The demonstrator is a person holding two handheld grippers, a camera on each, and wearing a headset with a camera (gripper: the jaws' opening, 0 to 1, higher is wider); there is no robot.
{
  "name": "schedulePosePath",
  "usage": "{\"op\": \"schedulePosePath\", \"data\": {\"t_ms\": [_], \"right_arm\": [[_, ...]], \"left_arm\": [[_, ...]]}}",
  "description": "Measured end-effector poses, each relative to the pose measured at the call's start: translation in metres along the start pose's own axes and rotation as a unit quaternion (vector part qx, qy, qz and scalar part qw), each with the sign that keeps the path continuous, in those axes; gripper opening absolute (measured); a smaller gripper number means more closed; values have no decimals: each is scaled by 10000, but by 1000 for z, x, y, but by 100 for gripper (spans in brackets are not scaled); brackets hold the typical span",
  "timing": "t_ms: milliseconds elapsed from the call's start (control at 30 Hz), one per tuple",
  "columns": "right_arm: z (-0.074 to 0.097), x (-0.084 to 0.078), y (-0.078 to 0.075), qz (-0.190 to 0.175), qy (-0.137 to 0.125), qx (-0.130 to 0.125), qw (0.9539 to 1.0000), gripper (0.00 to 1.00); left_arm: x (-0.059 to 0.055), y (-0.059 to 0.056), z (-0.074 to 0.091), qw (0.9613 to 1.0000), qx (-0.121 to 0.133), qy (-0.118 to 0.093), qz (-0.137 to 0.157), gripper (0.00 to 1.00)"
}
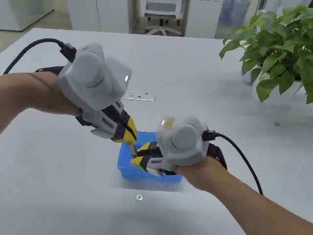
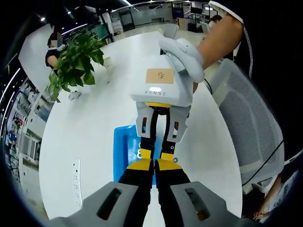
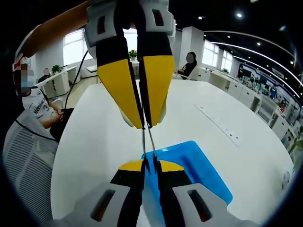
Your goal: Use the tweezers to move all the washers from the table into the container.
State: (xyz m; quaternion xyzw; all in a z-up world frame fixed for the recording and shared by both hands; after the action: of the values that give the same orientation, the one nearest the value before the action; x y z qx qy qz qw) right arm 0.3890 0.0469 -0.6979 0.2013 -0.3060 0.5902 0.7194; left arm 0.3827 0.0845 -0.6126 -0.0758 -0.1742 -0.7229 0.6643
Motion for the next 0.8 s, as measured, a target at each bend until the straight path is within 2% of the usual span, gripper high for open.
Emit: {"op": "schedulePosePath", "data": {"t_ms": [467, 800], "right_arm": [[0, -14, 21, -21, 49, 78, 10000, 12], [-3, -25, 31, -65, 66, 117, 9999, 12]], "left_arm": [[4, -23, -11, 9998, -156, -98, -55, 5], [7, -32, -20, 9994, -288, -197, -62, 5]]}}
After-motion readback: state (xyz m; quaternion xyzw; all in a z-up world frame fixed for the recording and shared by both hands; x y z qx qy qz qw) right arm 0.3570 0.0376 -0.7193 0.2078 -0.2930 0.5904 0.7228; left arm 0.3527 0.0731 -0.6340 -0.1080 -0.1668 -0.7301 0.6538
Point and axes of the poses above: the centre of the closed fingertips' face, and the gripper's own axes: z roughly backward along the fingers, y roughly to its left, x roughly out of its top, the point moved 5 cm from there along z, roughly backward along the fingers, and after that the axes turned 13 degrees about y, right-handed, at the moved point
